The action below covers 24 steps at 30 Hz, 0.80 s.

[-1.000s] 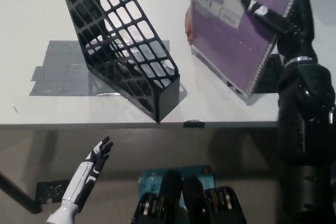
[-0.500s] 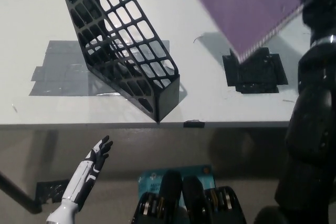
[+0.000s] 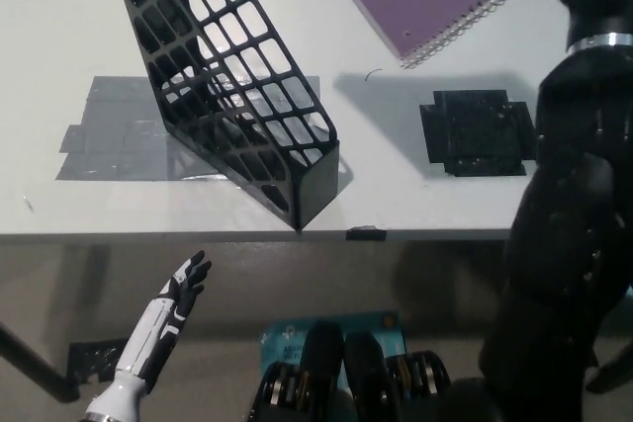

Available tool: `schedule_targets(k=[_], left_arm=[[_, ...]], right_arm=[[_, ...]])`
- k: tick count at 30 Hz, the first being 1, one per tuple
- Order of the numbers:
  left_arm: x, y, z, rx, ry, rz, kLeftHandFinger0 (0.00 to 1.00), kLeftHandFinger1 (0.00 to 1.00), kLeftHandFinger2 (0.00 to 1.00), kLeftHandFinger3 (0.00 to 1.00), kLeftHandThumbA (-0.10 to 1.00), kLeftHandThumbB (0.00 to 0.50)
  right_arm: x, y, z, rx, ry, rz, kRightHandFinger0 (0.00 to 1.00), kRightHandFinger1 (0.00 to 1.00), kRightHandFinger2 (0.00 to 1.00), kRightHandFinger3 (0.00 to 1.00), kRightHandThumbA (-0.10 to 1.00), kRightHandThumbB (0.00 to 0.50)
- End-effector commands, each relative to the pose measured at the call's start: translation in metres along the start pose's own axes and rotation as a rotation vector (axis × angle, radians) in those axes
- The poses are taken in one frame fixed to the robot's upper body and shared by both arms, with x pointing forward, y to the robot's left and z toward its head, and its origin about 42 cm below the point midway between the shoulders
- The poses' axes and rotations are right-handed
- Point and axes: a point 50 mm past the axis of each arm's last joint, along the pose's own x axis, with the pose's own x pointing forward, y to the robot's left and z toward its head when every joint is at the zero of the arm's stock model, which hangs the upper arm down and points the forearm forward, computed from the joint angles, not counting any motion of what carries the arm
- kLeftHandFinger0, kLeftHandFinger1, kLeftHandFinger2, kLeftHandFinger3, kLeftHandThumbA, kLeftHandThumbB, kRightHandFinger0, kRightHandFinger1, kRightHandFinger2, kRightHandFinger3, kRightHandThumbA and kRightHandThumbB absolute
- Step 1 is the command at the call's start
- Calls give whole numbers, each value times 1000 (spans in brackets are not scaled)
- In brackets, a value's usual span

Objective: A person hands a notebook to the robot and the robot grabs it with its right hand and places it in the magazine stand kept in the centre of the desk infront of it.

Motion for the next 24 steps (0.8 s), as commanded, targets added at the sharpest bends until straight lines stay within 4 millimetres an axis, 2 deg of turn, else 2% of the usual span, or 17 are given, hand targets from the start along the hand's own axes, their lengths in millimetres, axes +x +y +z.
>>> schedule_targets(k=[1,13,19,24], left_arm=[[7,11,9,9,-51,0,1000,1000,1000,1000,1000,500],[6,10,8,3,-51,-3,1000,1000,1000,1000,1000,500],[7,9,9,10,-48,-7,1000,1000,1000,1000,1000,500],[9,11,10,12,-54,-9,1000,1000,1000,1000,1000,500]], right_arm=[[4,60,16,111,-70,142,0,0,0,0,810,11],[0,84,-37,84,1,112,0,0,0,0,756,0],[0,91,-50,61,24,109,0,0,0,0,780,0],[2,93,-61,56,18,92,0,0,0,0,742,1]])
